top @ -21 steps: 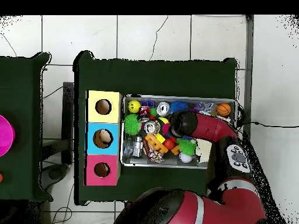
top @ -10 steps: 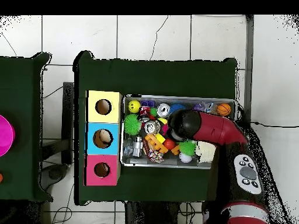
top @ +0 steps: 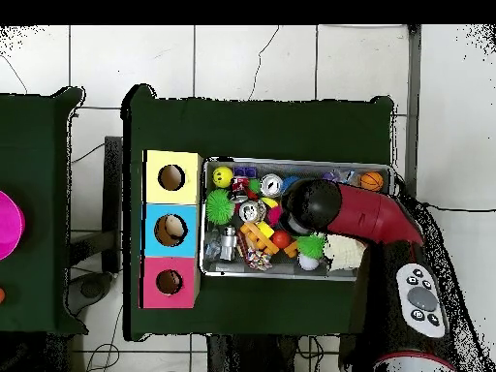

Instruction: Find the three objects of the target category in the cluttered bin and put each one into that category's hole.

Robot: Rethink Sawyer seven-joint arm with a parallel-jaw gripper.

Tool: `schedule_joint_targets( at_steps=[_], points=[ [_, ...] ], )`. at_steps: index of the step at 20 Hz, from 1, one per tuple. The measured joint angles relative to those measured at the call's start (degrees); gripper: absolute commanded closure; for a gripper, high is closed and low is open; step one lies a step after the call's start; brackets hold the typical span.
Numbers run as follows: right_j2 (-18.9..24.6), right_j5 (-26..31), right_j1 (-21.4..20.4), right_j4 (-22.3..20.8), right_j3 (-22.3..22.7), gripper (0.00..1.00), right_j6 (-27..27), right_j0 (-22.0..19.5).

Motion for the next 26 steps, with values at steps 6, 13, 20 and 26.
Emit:
schedule_joint_targets(
  at_steps=[6, 13, 20, 26],
  points=[
    [-0.5, -3.8, 1.0, 0.0, 2.0, 1.00, 0.0, 2.5],
    [-2.6, -4.5, 1.2, 1.9, 3.4, 1.00, 0.4, 9.6],
    [-3.8, -4.2, 0.5, 5.0, 4.6, 1.00, 0.4, 12.5],
    [-5.4, -2.6, -0.2, 7.0, 4.6, 1.00, 0.4, 13.3]
  ],
)
